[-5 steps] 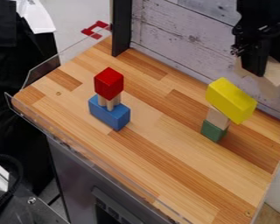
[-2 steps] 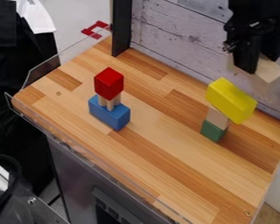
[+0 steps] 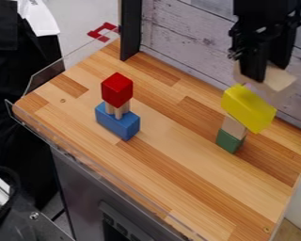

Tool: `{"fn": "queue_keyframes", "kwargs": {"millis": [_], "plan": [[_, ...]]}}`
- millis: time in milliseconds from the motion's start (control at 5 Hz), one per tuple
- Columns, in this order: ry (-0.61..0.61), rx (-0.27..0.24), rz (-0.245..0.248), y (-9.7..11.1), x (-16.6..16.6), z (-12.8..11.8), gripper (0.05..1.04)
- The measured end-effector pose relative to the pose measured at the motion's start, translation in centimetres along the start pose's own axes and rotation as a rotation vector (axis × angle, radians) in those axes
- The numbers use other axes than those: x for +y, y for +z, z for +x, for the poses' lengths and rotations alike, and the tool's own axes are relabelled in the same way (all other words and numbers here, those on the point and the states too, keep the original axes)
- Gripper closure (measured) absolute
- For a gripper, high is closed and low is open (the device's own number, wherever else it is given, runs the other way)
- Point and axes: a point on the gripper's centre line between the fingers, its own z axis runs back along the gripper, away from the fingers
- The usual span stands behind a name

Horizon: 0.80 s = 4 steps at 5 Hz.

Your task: Move the arc on top of the yellow block

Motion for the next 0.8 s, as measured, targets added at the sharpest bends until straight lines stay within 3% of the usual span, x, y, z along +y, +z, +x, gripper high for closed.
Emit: {"fn": "queue_keyframes", "kwargs": {"millis": [800], "plan": [[0.002, 0.047, 0.019, -1.7, 0.1, 0.0, 0.569]]}}
